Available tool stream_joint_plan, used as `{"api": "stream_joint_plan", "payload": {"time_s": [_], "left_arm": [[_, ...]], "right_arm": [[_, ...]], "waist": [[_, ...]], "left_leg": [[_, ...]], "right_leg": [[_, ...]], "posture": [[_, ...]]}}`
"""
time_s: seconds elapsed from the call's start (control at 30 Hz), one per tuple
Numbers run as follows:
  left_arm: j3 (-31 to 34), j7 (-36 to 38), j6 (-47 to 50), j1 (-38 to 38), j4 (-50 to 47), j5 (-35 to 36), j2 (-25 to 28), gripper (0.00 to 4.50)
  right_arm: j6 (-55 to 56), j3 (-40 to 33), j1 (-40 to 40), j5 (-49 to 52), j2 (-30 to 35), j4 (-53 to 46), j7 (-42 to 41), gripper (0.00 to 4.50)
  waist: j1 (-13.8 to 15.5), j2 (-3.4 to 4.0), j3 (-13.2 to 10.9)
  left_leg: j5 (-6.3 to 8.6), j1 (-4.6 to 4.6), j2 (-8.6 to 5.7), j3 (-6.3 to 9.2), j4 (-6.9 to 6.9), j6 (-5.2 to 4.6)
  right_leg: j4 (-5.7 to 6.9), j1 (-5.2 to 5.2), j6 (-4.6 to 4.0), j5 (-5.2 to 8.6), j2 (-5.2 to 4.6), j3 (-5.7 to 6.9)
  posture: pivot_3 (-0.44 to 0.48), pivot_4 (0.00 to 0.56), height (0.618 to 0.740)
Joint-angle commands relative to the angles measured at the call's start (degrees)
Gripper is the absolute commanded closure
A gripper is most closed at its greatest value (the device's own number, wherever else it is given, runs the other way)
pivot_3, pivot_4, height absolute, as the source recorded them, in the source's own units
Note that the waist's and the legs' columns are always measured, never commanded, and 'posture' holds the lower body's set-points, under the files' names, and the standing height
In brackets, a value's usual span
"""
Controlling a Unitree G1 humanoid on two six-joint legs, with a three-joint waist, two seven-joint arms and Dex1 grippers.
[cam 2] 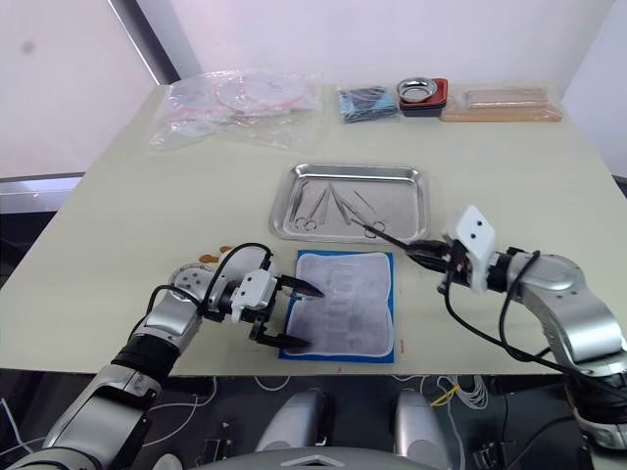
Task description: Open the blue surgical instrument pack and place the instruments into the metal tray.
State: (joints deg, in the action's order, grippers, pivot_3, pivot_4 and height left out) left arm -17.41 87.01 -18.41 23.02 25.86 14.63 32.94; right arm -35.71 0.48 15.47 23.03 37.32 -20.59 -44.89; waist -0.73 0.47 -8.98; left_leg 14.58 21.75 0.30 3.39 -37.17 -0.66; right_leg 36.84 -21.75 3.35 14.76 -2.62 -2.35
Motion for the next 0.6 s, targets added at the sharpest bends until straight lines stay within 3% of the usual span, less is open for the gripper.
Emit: {"api": "stream_joint_plan", "payload": {"time_s": [0.03, 0.2, 0.6], "left_arm": [[-2.1, -1.5, 0.7, -2.6, 4.4, -5.8, 1.1, 0.0], [-1.8, -2.1, 0.6, -2.7, 4.8, -6.0, 1.1, 0.0], [-1.6, -2.3, 0.5, -2.7, 4.8, -6.2, 0.9, 0.0]], "right_arm": [[-4.5, 1.1, 4.2, -0.7, -2.4, 0.1, 5.2, 4.48], [-7.3, 4.0, 8.6, -2.2, -6.1, 1.8, 8.6, 4.48], [-12.4, 7.8, 20.5, -11.2, -16.3, 17.8, 21.3, 4.48]], "waist": [[0.0, 0.01, 0.0], [0.0, 0.08, 0.0], [-0.2, 0.23, 0.1]], "left_leg": [[0.0, 0.0, 0.0, 0.0, 0.0, 0.0], [0.0, 0.02, 0.0, 0.05, 0.02, 0.0], [-0.01, 0.01, -0.07, 0.03, 0.02, -0.01]], "right_leg": [[0.0, 0.0, -0.01, -0.01, 0.0, 0.0], [0.0, -0.02, -0.06, -0.03, 0.03, 0.05], [0.04, -0.07, -0.29, -0.18, 0.1, 0.04]], "posture": [[0.0, 0.15, 0.74], [0.0, 0.15, 0.74], [0.0, 0.15, 0.74]]}}
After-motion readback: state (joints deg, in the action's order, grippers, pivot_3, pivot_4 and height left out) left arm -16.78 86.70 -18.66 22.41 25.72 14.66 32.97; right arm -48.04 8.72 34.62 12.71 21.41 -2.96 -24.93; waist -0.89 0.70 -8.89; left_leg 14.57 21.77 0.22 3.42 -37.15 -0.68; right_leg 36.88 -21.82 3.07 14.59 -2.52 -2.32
